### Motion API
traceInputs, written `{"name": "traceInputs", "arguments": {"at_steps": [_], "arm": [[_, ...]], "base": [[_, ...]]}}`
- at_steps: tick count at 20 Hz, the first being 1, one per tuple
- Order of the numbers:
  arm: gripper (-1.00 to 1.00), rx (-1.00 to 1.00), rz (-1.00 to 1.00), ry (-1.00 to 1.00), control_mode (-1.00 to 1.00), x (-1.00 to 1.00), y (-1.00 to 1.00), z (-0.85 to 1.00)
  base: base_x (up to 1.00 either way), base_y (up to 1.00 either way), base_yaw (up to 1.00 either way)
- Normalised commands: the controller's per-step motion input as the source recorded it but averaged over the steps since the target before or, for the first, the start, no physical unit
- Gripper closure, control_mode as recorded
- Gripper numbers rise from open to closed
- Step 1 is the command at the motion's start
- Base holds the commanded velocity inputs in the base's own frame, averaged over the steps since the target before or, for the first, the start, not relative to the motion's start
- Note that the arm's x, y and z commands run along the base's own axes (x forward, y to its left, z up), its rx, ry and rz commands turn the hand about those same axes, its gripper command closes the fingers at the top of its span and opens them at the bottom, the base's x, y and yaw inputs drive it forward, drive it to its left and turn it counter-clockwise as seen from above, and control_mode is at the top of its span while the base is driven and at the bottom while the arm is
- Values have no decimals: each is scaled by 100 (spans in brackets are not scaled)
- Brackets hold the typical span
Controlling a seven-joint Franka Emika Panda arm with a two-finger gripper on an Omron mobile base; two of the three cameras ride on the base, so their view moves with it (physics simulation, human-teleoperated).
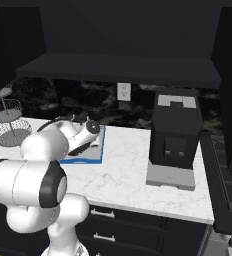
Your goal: Pick the kettle from the counter and place it on the tray. Then pick the mug from the cabinet and place it on the tray. Then close the cabinet doors.
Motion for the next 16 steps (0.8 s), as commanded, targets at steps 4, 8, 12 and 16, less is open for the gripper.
{"name": "traceInputs", "arguments": {"at_steps": [4, 8, 12, 16], "arm": [[100, 0, 5, -2, -100, 24, 1, -21], [100, 0, 6, -2, -100, 24, 5, -22], [100, 0, 6, 0, -100, 22, 1, -24], [100, 0, 5, 0, -100, 23, 0, -23]], "base": [[0, 0, 0], [0, 0, 0], [0, 0, 0], [0, 0, 0]]}}
